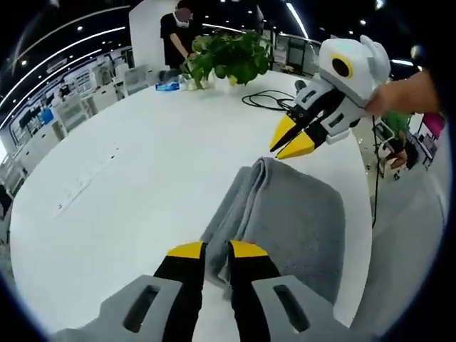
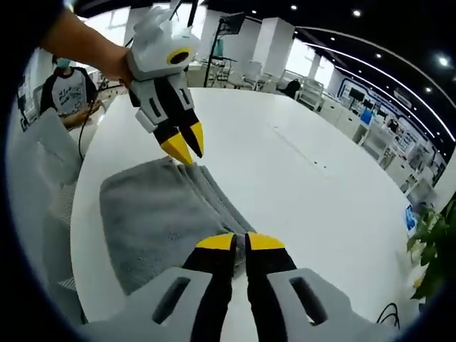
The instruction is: Fold the towel on the table until its edges align and the towel forms a compact rectangular stack.
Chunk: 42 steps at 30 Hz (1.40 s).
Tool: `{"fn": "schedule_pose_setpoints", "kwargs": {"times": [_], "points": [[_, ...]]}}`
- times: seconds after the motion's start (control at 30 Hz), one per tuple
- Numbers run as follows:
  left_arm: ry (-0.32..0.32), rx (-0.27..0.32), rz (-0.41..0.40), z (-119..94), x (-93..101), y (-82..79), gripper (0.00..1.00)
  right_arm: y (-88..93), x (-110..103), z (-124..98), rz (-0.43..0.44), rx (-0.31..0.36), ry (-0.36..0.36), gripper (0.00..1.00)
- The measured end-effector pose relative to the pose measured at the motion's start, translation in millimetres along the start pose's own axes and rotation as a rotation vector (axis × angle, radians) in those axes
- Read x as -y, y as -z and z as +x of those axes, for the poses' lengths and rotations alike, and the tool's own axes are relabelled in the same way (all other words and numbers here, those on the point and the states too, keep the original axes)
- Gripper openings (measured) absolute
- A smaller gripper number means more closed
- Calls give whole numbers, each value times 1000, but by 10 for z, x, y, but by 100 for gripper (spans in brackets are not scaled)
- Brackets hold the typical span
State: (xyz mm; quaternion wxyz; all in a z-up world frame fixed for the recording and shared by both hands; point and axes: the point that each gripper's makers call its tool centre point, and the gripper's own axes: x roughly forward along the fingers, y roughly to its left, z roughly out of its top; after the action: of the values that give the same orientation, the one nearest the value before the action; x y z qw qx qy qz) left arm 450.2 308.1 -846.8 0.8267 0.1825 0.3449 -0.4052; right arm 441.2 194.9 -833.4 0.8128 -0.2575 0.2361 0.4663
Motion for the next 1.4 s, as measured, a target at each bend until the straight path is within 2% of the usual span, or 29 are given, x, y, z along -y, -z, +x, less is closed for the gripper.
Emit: {"fn": "schedule_pose_setpoints", "kwargs": {"times": [0.13,0.17,0.3,0.37,0.47,0.57,0.7,0.87,0.9,0.97,1.0,1.03,1.07,1.13,1.2,1.3,1.4], "points": [[7,27,-48,-82,22,-22,14,-7,-129,45,-43,7,-51,10],[20,32,-83,-96,60,-7,15,28,-147,78,-40,-8,-59,11],[33,16,-86,-149,200,111,16,185,-137,163,-20,-61,-69,13],[29,22,-72,-192,245,183,16,304,-100,177,-69,-104,-58,9],[28,18,-99,-240,278,280,16,400,-96,200,6,-116,-59,11],[22,18,-103,-271,312,312,16,539,-78,224,16,-156,-49,10],[43,35,-130,-282,449,322,16,552,-72,227,103,-144,-33,9],[22,12,-112,-220,519,424,16,661,-61,224,81,-196,1,8],[-9,-1,-139,-205,494,470,17,661,-53,215,97,-196,11,8],[-56,-37,-130,-193,445,555,17,641,-52,197,120,-184,30,8],[-71,-37,-115,-198,434,555,17,606,-44,177,147,-164,48,9],[-104,-8,-88,-215,396,510,18,575,-40,160,160,-146,56,9],[-106,3,-96,-232,406,496,19,556,-37,132,190,-134,70,11],[-106,16,-172,-262,424,479,21,550,-50,89,215,-133,78,16],[-83,18,-229,-272,474,488,25,497,-77,51,279,-96,85,21],[-86,30,-241,-286,511,488,26,478,-161,20,324,-88,68,29],[-83,32,-306,-241,579,524,32,470,-279,8,355,-74,47,38]]}}
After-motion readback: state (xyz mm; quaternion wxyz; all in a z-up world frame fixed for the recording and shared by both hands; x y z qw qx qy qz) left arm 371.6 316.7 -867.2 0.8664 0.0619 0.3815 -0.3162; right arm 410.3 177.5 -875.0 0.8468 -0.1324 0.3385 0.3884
